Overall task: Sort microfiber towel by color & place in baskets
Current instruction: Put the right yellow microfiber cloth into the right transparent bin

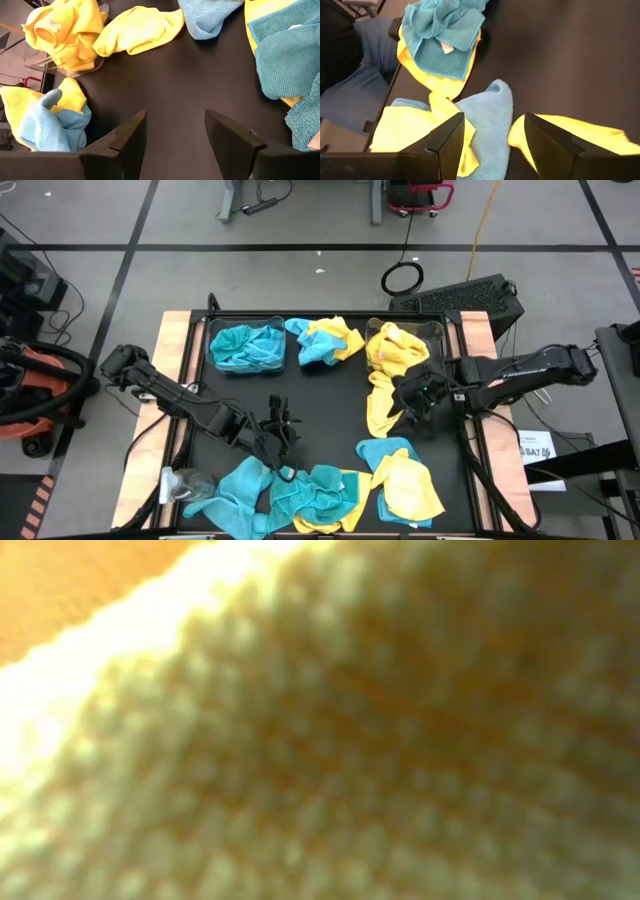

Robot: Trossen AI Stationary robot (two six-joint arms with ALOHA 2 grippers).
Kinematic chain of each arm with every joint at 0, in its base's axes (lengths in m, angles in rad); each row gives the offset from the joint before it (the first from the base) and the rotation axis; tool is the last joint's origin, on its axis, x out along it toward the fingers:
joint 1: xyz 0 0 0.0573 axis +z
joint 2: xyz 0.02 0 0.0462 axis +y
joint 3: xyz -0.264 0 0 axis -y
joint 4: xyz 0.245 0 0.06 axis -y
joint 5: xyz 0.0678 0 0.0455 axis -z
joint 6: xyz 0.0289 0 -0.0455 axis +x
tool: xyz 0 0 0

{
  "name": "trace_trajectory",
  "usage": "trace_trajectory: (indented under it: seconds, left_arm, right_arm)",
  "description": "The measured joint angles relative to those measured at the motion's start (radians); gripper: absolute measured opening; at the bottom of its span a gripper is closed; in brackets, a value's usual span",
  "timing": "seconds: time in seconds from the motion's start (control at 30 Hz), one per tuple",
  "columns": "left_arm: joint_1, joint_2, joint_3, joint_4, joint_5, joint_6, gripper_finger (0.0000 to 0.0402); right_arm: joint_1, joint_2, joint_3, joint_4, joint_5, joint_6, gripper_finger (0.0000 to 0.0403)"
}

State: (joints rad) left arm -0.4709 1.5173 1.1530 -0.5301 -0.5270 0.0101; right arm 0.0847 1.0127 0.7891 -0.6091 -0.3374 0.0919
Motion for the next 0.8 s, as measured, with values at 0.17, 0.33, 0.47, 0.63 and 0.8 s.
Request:
trace_trajectory:
  seconds: [0.17, 0.33, 0.47, 0.63, 0.8]
  left_arm:
    - [0.0, 0.002, 0.0, 0.002, -0.007, 0.003, 0.0206]
    - [0.0, 0.002, 0.0, 0.031, -0.028, 0.029, 0.0206]
    - [0.01, 0.001, 0.0, 0.016, -0.079, 0.074, 0.0204]
    - [0.058, -0.015, 0.0, 0.007, -0.091, 0.086, 0.019]
    - [0.11, -0.028, -0.001, 0.001, -0.044, 0.124, 0.0173]
  right_arm:
    - [0.037, -0.003, 0.0, -0.022, 0.052, 0.032, 0.0199]
    - [0.072, -0.004, 0.0, -0.061, 0.146, 0.058, 0.0199]
    - [0.096, -0.003, 0.0, -0.105, 0.241, 0.076, 0.0199]
    - [0.131, -0.002, 0.0, -0.119, 0.333, 0.081, 0.0199]
    - [0.165, -0.001, 0.0, -0.118, 0.393, 0.081, 0.0199]
